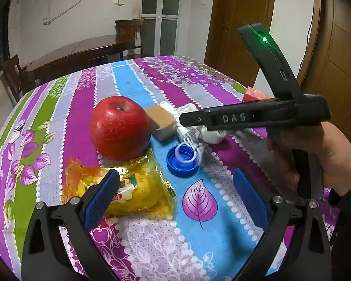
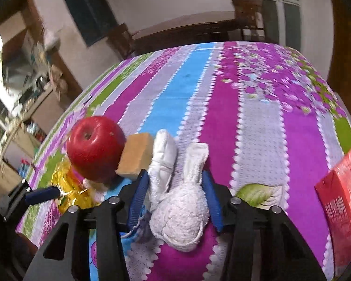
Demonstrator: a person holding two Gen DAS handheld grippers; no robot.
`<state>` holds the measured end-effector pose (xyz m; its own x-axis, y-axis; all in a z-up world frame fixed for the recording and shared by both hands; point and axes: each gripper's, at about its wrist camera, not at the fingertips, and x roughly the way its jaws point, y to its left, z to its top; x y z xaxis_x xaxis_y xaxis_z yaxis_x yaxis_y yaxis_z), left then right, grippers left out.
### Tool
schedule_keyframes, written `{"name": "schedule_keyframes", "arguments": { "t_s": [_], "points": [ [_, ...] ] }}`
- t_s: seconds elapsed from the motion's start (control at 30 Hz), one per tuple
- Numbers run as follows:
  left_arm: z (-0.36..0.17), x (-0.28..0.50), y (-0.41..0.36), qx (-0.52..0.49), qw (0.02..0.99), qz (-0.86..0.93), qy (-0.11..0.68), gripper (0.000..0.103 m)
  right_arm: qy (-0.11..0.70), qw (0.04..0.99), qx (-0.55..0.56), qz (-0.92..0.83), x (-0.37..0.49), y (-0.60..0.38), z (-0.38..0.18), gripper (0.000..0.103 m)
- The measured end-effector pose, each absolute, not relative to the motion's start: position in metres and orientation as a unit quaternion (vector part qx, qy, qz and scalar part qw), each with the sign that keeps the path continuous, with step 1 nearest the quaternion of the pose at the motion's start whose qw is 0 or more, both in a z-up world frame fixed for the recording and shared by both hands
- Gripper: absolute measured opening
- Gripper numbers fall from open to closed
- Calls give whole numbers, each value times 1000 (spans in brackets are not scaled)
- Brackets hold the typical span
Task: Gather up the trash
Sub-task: 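Move both open tools back over the table toward the remaining trash, then grasp the white rope bundle with left tool while right tool grasps white knitted ball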
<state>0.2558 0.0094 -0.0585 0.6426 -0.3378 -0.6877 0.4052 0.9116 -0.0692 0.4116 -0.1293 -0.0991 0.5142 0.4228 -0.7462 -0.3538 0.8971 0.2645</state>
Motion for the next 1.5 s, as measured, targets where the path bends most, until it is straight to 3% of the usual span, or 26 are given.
{"name": "schedule_keyframes", "arguments": {
  "t_s": [0.07,0.2,0.47,0.67,0.83,0.9,1.37,1.5],
  "points": [
    [-58,255,12,44,905,-205,370,94,438,868,18,234,406,-124,-97,30],
    [-59,253,19,35,905,-203,372,94,440,857,-24,267,381,-118,-94,25],
    [-61,242,9,54,896,-223,381,94,454,836,-71,299,320,-146,-87,24],
    [-60,253,-7,41,900,-217,375,94,449,849,-37,278,294,-197,-82,22],
    [-64,282,-25,15,896,-199,396,69,438,858,6,269,283,-224,-83,21],
    [-65,295,-31,-1,895,-189,405,64,434,861,17,266,281,-233,-83,20],
    [-90,341,-80,13,887,-131,442,59,432,856,94,268,283,-267,-99,19],
    [-89,344,-77,10,889,-126,440,35,426,855,124,268,282,-276,-100,44]
  ]
}}
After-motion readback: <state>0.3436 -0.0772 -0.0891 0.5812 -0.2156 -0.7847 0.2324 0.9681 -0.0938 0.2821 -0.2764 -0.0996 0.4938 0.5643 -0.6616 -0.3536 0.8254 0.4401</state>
